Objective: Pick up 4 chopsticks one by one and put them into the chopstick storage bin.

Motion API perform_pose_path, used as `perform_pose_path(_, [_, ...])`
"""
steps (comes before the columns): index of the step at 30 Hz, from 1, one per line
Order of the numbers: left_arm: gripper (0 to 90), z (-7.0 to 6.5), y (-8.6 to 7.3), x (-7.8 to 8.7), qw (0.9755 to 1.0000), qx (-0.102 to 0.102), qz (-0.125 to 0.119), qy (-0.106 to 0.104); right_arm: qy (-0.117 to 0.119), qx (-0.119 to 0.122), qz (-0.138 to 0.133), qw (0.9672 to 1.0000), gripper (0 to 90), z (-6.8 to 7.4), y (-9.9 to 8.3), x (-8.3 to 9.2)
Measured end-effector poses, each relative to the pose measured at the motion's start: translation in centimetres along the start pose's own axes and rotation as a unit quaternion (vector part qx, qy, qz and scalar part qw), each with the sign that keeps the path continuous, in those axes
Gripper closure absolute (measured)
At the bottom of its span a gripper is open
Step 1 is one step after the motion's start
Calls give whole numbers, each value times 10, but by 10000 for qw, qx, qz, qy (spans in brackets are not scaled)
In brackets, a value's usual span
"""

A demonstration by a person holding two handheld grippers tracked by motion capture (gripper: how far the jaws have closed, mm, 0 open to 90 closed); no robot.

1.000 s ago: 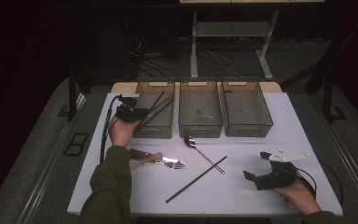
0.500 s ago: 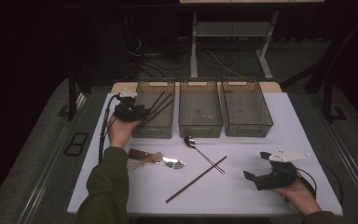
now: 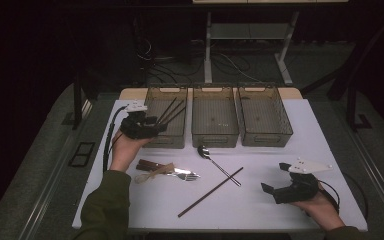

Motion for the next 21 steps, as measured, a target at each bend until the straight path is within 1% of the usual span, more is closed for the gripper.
perform_pose_path(1, [398,-4,0,2,10000,-59,17,-27,-2,0,-2,10000,10,0,0,0])
perform_pose_path(3, [374,-14,1,4,9999,-119,-37,-51,-3,-3,1,10000,9,0,0,0])
perform_pose_path(6, [347,-27,1,7,9995,-283,-48,-141,-1,0,-3,10000,9,0,0,0])
perform_pose_path(11, [299,-49,-3,11,9987,-370,-130,-333,-3,-3,-10,10000,10,0,0,0])
perform_pose_path(14, [259,-60,-6,12,9981,-388,-109,-466,-3,-6,-9,10000,9,0,0,0])
perform_pose_path(16, [241,-68,-9,13,9976,-465,-56,-501,-3,-6,-7,10000,9,0,0,0])
perform_pose_path(21, [215,-84,-17,14,9969,-550,-5,-568,15,6,-13,10000,9,1,0,0])
Point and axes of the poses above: each handheld gripper's, and its own axes: x roughly backward along the jaws, y roughly out of its top, z roughly to its left, the point moved 1 cm from there along -x, roughly forward along the jaws, and after that the axes turned 15 degrees about -x, right-handed, at the moved point
